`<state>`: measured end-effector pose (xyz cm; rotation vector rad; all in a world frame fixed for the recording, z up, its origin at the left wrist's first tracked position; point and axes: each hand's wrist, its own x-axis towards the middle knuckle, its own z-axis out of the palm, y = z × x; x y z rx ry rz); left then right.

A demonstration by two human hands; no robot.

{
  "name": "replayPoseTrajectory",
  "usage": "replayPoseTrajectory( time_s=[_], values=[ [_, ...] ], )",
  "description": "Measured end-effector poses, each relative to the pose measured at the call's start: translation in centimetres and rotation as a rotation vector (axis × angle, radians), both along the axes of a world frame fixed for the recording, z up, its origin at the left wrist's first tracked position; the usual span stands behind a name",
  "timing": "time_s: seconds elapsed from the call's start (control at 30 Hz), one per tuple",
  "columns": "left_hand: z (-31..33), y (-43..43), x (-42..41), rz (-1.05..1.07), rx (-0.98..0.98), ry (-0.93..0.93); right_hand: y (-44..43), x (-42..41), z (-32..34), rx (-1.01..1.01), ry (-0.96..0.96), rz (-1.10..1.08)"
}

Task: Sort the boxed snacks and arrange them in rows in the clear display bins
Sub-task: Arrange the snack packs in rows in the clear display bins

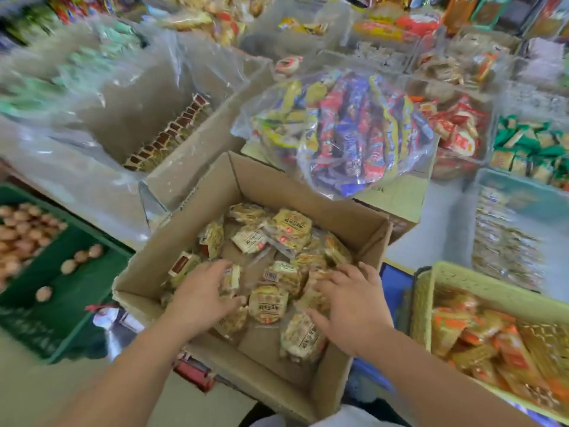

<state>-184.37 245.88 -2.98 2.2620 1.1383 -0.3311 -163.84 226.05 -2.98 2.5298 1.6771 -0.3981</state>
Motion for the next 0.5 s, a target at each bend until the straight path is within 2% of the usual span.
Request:
replayPoseTrajectory(
  time_s=[0.17, 0.3, 0.37, 0.5],
  values=[
    [-2.8, 3.8, 3.2, -0.344, -0.032, 0.213, -0.2, -0.3, 0.1, -0.013, -0.03, -0.056],
    [-5.9, 4.0, 6.4, -0.506, -0.083, 0.22, 0.2, -0.6, 0.1, -0.005, -0.042, -0.077],
    [-7.5, 3.6, 7.6, -0.453, -0.116, 0.166, 0.1, -0.6, 0.0, 0.004, -0.048, -0.078],
    [-9.8, 2.5, 9.2, -0.146, -0.275, 0.002, -0.1, -0.6, -0.2, 0.02, -0.045, -0.088]
  ],
)
